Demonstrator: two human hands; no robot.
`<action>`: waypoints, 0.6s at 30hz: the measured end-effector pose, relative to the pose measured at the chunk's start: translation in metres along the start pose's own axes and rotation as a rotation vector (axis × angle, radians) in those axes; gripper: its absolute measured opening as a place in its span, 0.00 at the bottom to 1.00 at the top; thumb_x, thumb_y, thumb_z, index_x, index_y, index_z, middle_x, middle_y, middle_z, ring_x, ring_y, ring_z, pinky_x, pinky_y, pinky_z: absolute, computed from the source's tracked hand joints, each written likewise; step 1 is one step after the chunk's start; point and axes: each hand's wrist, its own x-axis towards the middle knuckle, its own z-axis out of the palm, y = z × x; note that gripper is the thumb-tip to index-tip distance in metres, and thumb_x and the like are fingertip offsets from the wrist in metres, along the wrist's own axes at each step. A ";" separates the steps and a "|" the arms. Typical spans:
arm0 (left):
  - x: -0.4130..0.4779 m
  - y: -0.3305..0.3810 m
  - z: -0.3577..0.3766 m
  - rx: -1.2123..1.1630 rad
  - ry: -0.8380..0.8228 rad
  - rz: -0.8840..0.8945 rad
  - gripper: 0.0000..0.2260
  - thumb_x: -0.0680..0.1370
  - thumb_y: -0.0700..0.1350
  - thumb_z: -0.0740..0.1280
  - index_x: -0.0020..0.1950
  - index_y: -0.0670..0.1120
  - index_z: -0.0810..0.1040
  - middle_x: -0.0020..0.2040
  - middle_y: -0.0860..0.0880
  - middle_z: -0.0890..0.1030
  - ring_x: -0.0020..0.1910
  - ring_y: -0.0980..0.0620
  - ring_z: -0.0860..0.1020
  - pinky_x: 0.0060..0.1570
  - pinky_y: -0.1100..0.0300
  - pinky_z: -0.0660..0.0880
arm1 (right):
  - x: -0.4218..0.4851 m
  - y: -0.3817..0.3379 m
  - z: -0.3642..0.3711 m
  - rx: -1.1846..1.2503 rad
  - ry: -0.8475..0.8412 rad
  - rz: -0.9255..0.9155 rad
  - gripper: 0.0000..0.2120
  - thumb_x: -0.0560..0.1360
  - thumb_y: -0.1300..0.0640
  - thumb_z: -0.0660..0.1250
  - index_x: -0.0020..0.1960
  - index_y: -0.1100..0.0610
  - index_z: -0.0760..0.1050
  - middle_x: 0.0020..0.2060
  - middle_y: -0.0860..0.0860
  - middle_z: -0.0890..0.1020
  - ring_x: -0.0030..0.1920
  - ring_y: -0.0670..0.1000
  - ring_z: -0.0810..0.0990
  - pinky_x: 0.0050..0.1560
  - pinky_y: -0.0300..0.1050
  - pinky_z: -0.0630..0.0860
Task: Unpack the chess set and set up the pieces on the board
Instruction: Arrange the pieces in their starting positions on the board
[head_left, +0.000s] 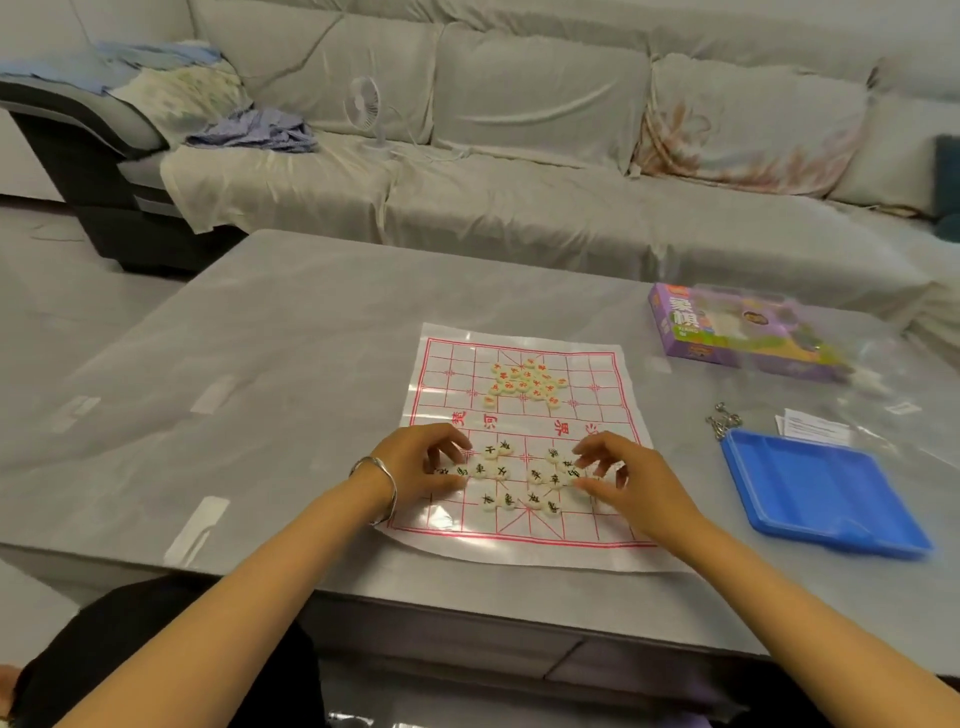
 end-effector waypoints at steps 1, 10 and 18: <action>0.000 0.000 0.003 -0.008 0.013 0.005 0.15 0.71 0.46 0.73 0.54 0.56 0.75 0.46 0.58 0.78 0.45 0.54 0.76 0.43 0.69 0.75 | -0.004 0.007 -0.002 -0.008 -0.012 0.014 0.13 0.71 0.56 0.72 0.53 0.46 0.73 0.46 0.41 0.79 0.45 0.42 0.77 0.43 0.29 0.72; 0.002 0.012 0.014 0.047 0.027 0.079 0.18 0.72 0.52 0.70 0.60 0.56 0.71 0.56 0.54 0.76 0.50 0.54 0.75 0.54 0.59 0.77 | 0.000 0.023 0.007 -0.008 -0.030 0.017 0.11 0.72 0.53 0.71 0.53 0.46 0.74 0.48 0.41 0.77 0.45 0.43 0.75 0.43 0.29 0.71; 0.016 0.016 0.044 0.558 -0.258 0.109 0.50 0.66 0.73 0.57 0.74 0.52 0.33 0.75 0.53 0.33 0.74 0.49 0.34 0.73 0.50 0.36 | -0.005 0.037 -0.009 0.052 0.034 0.073 0.09 0.76 0.51 0.64 0.56 0.44 0.72 0.54 0.39 0.75 0.51 0.41 0.75 0.50 0.31 0.71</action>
